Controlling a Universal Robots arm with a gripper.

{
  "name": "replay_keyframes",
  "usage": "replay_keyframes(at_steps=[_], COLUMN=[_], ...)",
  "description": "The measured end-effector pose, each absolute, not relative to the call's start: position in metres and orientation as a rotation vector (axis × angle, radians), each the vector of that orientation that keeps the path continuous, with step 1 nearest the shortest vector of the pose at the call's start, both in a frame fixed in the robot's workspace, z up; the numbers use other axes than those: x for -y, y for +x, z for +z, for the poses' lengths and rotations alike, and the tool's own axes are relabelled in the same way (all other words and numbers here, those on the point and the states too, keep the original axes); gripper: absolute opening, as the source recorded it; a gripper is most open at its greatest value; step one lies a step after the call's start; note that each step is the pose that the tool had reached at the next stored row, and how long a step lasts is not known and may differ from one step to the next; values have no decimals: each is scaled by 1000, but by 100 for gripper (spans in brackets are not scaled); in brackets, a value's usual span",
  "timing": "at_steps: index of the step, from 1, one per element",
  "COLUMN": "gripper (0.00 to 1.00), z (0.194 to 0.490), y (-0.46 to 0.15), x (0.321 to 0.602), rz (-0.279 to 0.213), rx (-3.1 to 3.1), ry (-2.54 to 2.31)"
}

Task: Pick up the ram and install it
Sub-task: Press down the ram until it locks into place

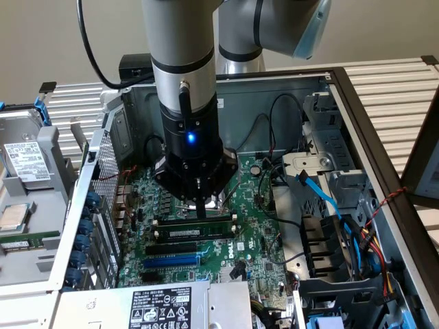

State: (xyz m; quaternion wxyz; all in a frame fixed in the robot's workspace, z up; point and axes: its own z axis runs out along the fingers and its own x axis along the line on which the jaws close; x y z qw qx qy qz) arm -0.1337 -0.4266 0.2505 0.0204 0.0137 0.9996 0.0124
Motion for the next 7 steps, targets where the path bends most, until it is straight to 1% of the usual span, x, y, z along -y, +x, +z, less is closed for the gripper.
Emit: replay_keyframes(at_steps=[7], gripper=[11], z=[251], y=[-134], x=[427], rz=[40], rx=[-3100], ry=[69])
